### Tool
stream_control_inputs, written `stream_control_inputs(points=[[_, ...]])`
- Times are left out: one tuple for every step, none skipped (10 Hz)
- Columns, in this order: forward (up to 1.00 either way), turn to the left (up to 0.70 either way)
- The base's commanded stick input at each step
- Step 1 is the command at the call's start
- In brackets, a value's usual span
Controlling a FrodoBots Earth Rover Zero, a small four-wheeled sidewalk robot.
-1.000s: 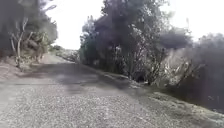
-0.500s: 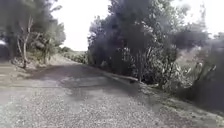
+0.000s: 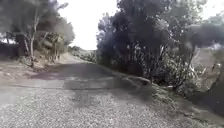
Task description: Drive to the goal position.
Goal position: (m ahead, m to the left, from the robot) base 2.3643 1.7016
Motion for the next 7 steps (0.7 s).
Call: stream_control_inputs(points=[[0.7, 0.35], [0.7, 0.35], [0.7, 0.35], [0.7, 0.35], [0.7, 0.35], [0.7, 0.35], [0.7, 0.35]])
